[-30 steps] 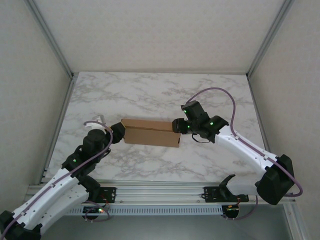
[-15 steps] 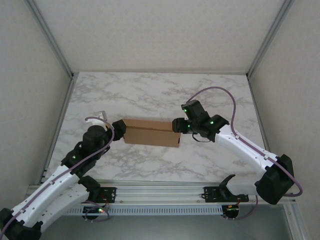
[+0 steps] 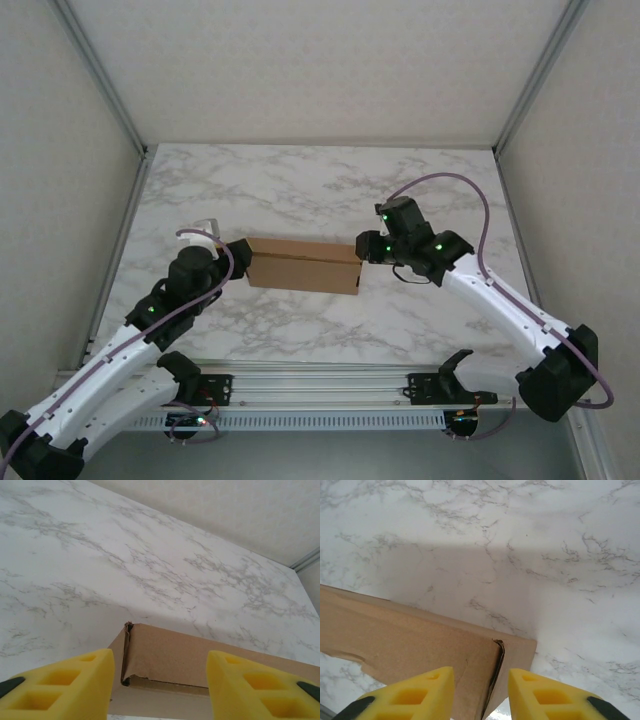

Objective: Fold the paper box

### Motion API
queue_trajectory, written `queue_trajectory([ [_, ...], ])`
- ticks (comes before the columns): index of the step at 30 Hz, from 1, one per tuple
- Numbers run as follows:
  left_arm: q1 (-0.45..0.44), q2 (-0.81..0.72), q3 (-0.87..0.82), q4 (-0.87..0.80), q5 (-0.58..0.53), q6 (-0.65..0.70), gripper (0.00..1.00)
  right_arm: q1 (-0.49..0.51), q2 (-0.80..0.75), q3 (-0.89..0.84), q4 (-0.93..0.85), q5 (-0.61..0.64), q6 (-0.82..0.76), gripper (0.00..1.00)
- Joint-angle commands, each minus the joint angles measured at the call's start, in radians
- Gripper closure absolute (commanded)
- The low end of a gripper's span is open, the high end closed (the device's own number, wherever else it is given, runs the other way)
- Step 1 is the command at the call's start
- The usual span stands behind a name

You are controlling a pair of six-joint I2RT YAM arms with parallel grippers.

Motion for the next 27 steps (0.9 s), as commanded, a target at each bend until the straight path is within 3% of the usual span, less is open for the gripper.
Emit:
queue_trajectory([
  [1, 0.022, 0.023, -0.01, 0.032, 0.063, 0.03, 0.49, -0.01, -0.023, -0.019, -0.011, -0.044, 0.033, 0.66],
  [11, 0.072, 0.051, -0.012, 0.054, 0.188, 0.002, 0.52, -0.014, -0.03, -0.071, 0.019, -0.111, 0.074, 0.67],
  [27, 0.163, 0.097, -0.033, 0.051, 0.328, -0.002, 0.6, -0.014, -0.021, -0.099, 0.012, -0.102, 0.056, 0.69],
])
